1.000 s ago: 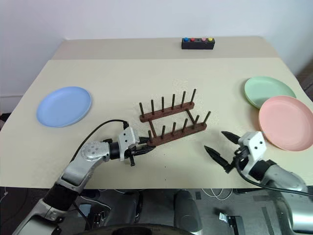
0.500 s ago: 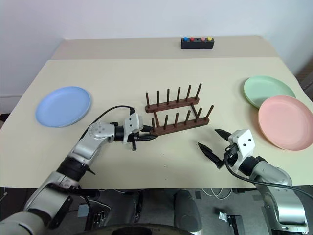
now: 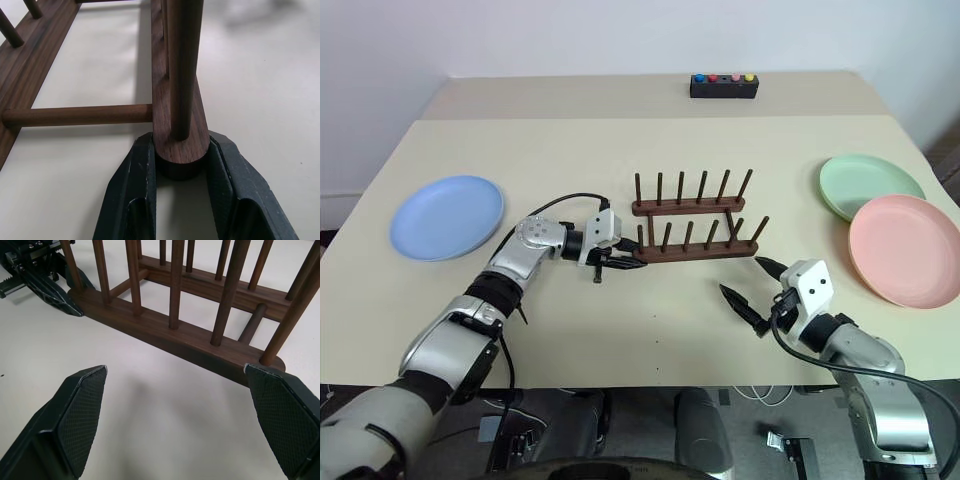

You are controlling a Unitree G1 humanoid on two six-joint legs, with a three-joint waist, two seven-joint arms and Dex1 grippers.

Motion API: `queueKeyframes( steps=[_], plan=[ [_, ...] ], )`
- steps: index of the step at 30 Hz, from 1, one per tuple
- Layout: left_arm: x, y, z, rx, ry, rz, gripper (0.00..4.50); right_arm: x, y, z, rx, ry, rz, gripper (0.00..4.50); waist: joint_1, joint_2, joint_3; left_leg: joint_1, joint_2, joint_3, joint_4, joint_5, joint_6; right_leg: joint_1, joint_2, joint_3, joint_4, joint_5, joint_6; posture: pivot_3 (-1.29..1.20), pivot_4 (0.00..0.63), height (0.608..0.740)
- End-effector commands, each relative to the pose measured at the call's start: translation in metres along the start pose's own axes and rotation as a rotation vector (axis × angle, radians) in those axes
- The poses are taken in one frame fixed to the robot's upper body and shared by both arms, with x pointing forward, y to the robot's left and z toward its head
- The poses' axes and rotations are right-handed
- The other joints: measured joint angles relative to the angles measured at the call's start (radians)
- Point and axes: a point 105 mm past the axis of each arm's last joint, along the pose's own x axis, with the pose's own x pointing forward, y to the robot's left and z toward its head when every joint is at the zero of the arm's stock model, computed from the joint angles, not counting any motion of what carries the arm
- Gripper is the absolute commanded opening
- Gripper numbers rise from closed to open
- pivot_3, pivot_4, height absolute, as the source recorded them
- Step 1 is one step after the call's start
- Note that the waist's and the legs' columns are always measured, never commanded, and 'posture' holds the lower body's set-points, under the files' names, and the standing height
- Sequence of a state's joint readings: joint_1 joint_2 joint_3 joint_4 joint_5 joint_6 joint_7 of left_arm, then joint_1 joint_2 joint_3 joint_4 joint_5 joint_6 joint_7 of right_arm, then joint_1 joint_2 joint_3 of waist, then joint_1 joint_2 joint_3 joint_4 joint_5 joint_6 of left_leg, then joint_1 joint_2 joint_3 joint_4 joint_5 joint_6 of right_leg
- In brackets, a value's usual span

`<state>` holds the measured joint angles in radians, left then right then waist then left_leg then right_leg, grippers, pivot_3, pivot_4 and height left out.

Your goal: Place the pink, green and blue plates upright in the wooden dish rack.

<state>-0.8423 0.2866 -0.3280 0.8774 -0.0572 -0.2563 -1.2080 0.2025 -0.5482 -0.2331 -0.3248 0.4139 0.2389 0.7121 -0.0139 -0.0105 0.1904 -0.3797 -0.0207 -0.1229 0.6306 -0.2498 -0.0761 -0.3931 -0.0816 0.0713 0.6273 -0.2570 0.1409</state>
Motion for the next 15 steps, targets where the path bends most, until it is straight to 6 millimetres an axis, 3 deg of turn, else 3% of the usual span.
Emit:
queueKeyframes(
  steps=[1,7,12,15],
  plan=[
    [-0.005,0.008,0.002,-0.005,-0.001,0.025,1.27,0.001,0.003,0.008,-0.017,-0.036,0.006,4.5,0.0,0.0,0.0,0.0,0.0,0.0,0.0,0.0,0.0,0.0,0.0,0.0,0.0,0.0,0.0,0.0,0.15,0.74],
    [-0.015,0.017,-0.001,-0.01,-0.016,0.118,4.32,0.001,0.003,0.006,-0.016,-0.029,0.009,4.5,-0.002,0.0,0.0,0.0,0.0,0.0,0.0,0.0,0.0,-0.001,0.0,0.0,0.001,0.0,0.0,0.0,0.15,0.74],
    [-0.037,0.014,-0.009,-0.066,-0.061,0.22,4.47,0.0,-0.006,0.003,-0.03,-0.006,-0.042,4.5,-0.007,0.0,0.0,0.0,0.0,0.0,-0.001,0.0,0.0,-0.001,0.0,0.0,0.001,0.0,0.0,0.0,0.15,0.74],
    [-0.048,-0.003,-0.009,-0.119,-0.123,0.257,3.63,0.0,-0.015,-0.003,-0.057,0.031,-0.079,3.67,-0.01,0.0,0.0,0.0,0.0,0.0,-0.002,0.0,0.0,-0.001,0.0,0.0,0.002,0.0,0.0,0.0,0.15,0.74]
  ],
)
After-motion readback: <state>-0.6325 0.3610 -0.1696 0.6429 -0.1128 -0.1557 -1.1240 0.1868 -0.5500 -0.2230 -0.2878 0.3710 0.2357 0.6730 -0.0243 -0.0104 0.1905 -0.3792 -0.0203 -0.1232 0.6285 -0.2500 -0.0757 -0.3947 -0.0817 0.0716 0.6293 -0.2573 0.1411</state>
